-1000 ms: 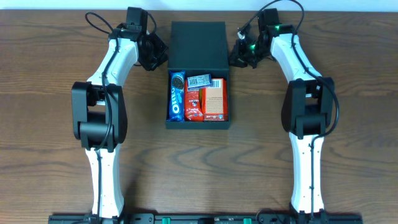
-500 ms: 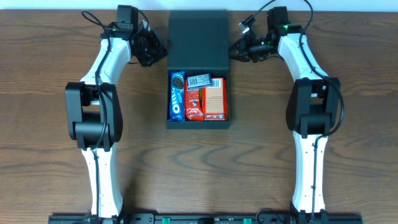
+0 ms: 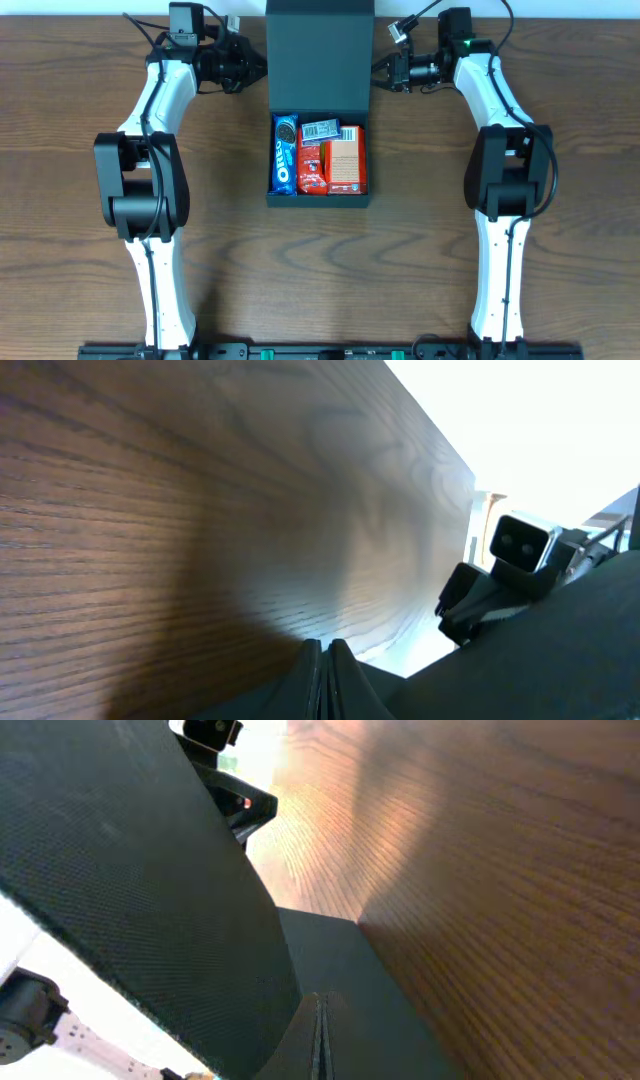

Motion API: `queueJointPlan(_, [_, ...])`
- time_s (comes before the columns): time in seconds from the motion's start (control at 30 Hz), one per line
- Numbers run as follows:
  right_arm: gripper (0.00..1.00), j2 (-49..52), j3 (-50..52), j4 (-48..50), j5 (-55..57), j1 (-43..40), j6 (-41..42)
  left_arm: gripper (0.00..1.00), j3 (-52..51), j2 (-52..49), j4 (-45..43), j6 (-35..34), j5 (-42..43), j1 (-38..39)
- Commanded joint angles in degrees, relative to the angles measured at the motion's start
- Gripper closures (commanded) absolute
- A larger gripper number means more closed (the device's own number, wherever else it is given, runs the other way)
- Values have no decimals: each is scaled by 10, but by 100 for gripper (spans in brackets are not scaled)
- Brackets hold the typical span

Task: Pack container

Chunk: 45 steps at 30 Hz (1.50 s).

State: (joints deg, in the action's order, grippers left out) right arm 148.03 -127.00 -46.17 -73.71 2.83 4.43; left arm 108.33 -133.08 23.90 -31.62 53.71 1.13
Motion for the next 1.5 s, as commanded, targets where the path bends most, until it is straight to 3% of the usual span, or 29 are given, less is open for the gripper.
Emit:
queueJointPlan(0.0, [98,-54,-5,-2,-25,-1,-13,94,2,42,1,19,23,0])
queueJointPlan(0.3, [98,-135,-5,-66,51,3,-26,94,2,135,79,106,15,1])
queueJointPlan(0.73, [99,-199,-5,-264,237,48,-143,94,2,223,301,309,-121,20])
queueJointPlan(0.93, [99,-203,-5,-324,321,66,-163,94,2,224,359,340,-177,49])
queueJointPlan(1.3, [99,-233,-5,-315,349,26,-162,94,2,241,361,333,-218,64])
queueJointPlan(1.47, [99,-293,-5,-321,468,6,-152,94,2,245,379,334,-295,103])
